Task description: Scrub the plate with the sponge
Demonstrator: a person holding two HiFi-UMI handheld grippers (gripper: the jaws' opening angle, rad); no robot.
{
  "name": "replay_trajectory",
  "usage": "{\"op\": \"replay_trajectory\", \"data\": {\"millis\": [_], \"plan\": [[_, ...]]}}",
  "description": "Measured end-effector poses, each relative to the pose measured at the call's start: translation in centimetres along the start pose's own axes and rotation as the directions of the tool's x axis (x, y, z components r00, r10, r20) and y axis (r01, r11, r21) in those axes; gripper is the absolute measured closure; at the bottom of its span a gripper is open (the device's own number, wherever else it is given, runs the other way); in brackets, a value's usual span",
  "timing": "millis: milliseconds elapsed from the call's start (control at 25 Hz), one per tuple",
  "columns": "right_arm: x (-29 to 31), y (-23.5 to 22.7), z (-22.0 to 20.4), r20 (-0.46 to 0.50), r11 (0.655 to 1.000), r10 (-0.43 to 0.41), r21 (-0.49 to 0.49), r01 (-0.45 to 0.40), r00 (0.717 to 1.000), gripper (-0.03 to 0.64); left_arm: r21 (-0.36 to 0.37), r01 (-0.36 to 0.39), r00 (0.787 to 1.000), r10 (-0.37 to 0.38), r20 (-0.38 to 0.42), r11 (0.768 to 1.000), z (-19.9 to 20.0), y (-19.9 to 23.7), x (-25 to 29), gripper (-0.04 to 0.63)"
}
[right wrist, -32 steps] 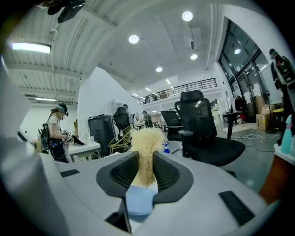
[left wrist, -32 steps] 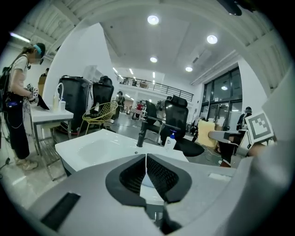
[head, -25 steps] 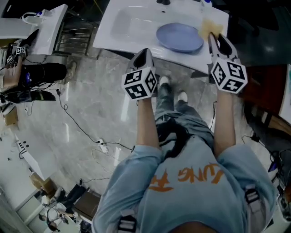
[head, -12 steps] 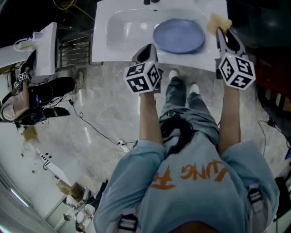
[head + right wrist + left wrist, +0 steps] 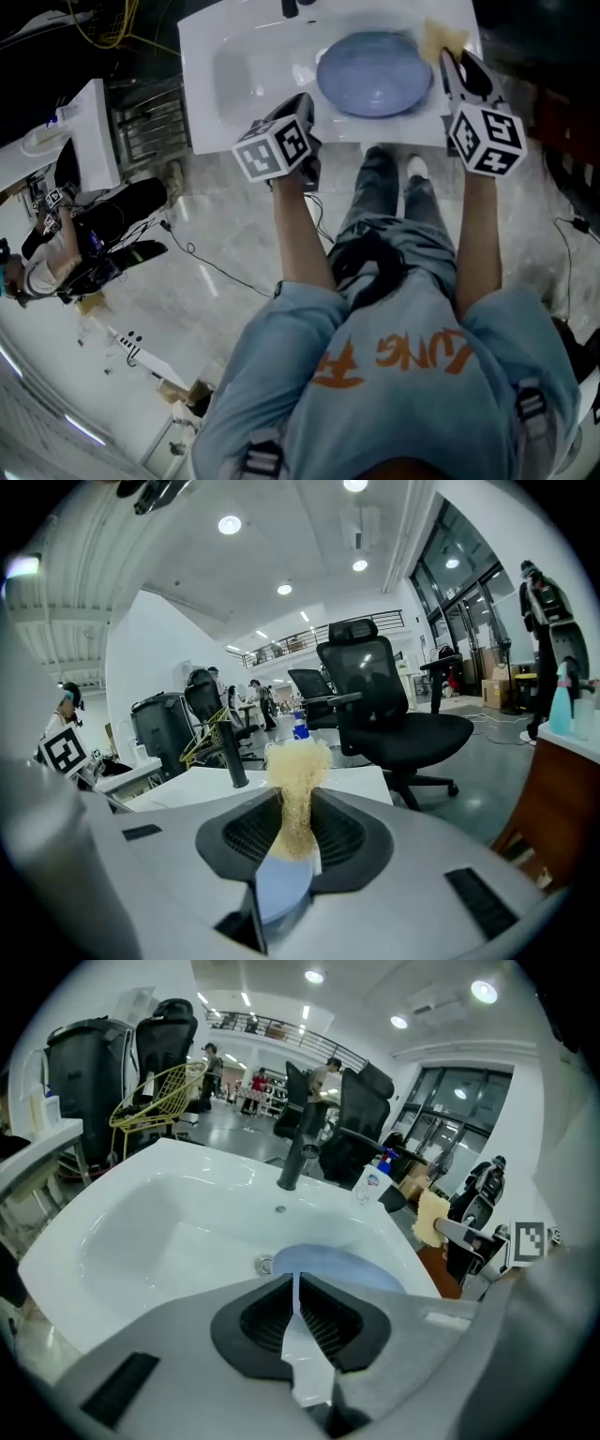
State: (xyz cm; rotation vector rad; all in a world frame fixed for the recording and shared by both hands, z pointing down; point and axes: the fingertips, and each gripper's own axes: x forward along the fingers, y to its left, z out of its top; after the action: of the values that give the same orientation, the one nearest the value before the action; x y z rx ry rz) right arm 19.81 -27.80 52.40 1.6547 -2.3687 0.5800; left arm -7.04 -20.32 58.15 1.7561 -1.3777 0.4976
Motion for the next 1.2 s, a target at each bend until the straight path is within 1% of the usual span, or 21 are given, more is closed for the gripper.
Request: {"op": "replay_trajectory", "data": {"millis": [40, 160, 320, 400, 760, 880, 1000, 1080, 1160, 1200], "plan": [[0.2, -0.1, -0.1, -0.002, 1.0, -0.01, 0.003, 0.01, 1.0, 0.522, 0.012, 0.012, 1.0, -0.012, -0.012, 1.0, 0.3, 0.0, 0.5, 0.581], [0.8, -0.4, -0.4, -0.01, 0.999, -0.046, 0.019, 0.046, 0.999, 0.522, 0.037, 0.069, 0.996, -0.067, -0.064, 0.997, 0.5, -0.3, 2.1, 0.515], [1.6, -0.3, -0.7, -0.017, 0.996, -0.08, 0.03, 0.081, 0.997, 0.522, 0.067, 0.114, 0.984, -0.104, -0.144, 0.991, 0.4, 0.0, 4.0, 0.487], [1.8, -0.3, -1.0, -0.022, 0.995, -0.096, 0.034, 0.097, 0.995, 0.522, 0.067, 0.136, 0.976, -0.121, -0.182, 0.988, 0.2, 0.3, 4.8, 0.457], [2.1, -0.1, -1.5, -0.047, 0.986, -0.164, 0.023, 0.165, 0.985, 0.522, 0.047, 0.193, 0.938, -0.171, -0.303, 0.98, -0.8, 1.5, 8.0, 0.431], [2.3, 0.0, -1.8, -0.052, 0.984, -0.174, 0.02, 0.175, 0.983, 0.522, 0.051, 0.197, 0.924, -0.168, -0.343, 0.979, -1.6, 2.1, 8.8, 0.428], [2.8, 0.1, -1.4, -0.053, 0.982, -0.185, 0.015, 0.186, 0.981, 0.522, 0.054, 0.196, 0.907, -0.16, -0.39, 0.979, -2.0, 2.8, 9.4, 0.425], [3.4, 0.2, -1.2, -0.057, 0.981, -0.193, 0.013, 0.194, 0.979, 0.522, 0.045, 0.202, 0.891, -0.165, -0.423, 0.978, -2.0, 3.3, 9.9, 0.425], [4.0, 0.0, -1.3, -0.062, 0.979, -0.2, 0.011, 0.201, 0.978, 0.522, 0.023, 0.219, 0.868, -0.184, -0.462, 0.975, -2.5, 3.4, 10.6, 0.423], [4.1, -0.1, -1.5, -0.065, 0.979, -0.204, 0.01, 0.205, 0.977, 0.522, 0.005, 0.233, 0.852, -0.201, -0.484, 0.973, -2.9, 3.4, 10.9, 0.423]]}}
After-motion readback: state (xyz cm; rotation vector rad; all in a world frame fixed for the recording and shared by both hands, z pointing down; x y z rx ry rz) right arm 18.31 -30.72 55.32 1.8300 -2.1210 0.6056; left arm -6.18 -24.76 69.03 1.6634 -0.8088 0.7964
